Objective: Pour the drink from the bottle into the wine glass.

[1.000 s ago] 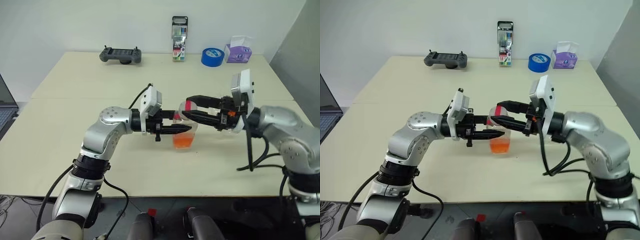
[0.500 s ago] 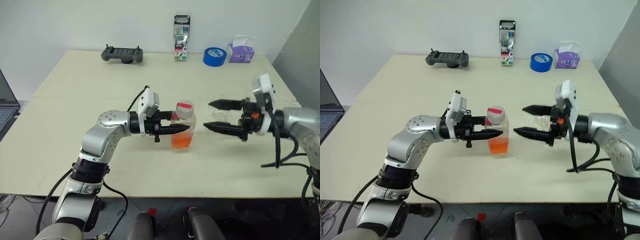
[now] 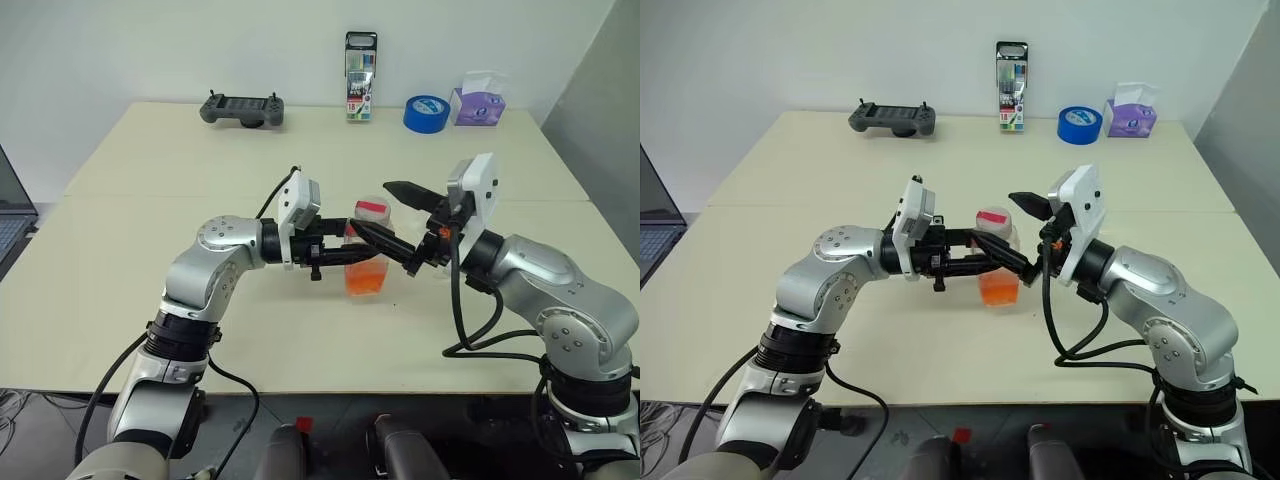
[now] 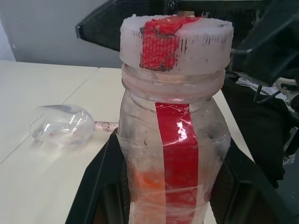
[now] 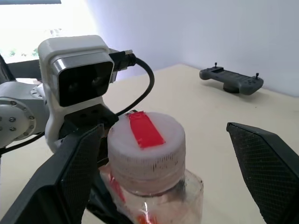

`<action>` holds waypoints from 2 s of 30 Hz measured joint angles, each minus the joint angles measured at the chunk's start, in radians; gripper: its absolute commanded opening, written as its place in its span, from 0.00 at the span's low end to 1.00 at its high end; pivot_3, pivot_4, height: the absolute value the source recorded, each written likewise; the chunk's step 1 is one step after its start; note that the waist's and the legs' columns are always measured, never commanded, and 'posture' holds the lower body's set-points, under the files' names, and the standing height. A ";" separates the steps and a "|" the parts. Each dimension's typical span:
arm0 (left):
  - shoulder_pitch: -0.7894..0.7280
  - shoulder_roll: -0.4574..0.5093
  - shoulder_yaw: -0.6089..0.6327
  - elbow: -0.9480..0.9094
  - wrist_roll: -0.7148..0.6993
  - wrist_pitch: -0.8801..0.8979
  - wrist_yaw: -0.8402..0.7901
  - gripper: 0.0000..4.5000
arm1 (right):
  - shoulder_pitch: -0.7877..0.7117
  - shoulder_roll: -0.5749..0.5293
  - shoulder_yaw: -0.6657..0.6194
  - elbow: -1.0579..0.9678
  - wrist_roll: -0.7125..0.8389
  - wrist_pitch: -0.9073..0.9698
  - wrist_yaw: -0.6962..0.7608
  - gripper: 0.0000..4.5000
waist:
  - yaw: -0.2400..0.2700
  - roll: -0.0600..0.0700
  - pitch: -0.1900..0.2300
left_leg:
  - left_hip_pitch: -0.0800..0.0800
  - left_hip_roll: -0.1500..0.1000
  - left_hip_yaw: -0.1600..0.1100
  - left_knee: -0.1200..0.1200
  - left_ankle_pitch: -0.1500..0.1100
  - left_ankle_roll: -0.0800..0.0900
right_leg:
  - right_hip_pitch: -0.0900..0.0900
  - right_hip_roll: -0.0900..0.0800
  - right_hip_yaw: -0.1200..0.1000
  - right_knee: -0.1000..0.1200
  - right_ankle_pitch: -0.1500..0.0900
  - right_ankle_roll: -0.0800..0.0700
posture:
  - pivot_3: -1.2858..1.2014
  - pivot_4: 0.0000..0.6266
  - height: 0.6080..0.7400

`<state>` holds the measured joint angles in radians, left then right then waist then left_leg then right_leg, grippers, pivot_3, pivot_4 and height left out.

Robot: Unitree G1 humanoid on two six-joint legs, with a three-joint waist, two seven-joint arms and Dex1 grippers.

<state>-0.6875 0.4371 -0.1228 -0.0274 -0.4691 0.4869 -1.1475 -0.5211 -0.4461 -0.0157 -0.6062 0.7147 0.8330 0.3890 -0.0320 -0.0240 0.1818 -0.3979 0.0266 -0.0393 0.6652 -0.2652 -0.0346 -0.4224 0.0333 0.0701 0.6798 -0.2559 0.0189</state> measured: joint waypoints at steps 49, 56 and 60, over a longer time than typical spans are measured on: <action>-0.001 0.006 0.005 -0.001 0.005 -0.014 0.011 0.39 | -0.084 -0.090 0.034 0.062 0.044 -0.029 0.116 0.40 | 0.000 0.000 0.000 | 0.000 0.000 0.000 0.000 0.000 0.000 | 0.000 0.000 0.000 0.000 0.000 0.000 | 0.52 0.24 1.00; -0.016 0.007 0.024 -0.004 0.000 -0.020 0.026 0.39 | -0.140 -0.019 -0.053 0.150 0.225 0.074 0.054 0.40 | 0.000 0.000 0.000 | 0.000 0.000 -0.001 0.000 0.000 0.000 | 0.000 0.001 -0.001 0.000 0.000 0.000 | 0.52 0.24 1.00; 0.001 0.008 0.006 -0.004 0.000 -0.018 0.017 0.39 | -0.126 -0.071 -0.100 0.126 0.248 0.089 0.044 0.40 | 0.000 0.000 0.000 | -0.001 0.000 -0.001 -0.001 0.000 0.000 | 0.000 -0.001 -0.001 0.000 0.000 0.000 | 0.52 0.24 1.00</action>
<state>-0.6866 0.4449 -0.1172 -0.0317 -0.4687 0.4691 -1.1308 -0.6471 -0.5173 -0.1160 -0.4805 0.9625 0.9217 0.4329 -0.0318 -0.0237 0.1820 -0.3987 0.0267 -0.0400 0.6645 -0.2653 -0.0344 -0.4225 0.0328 0.0694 0.6794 -0.2557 0.0185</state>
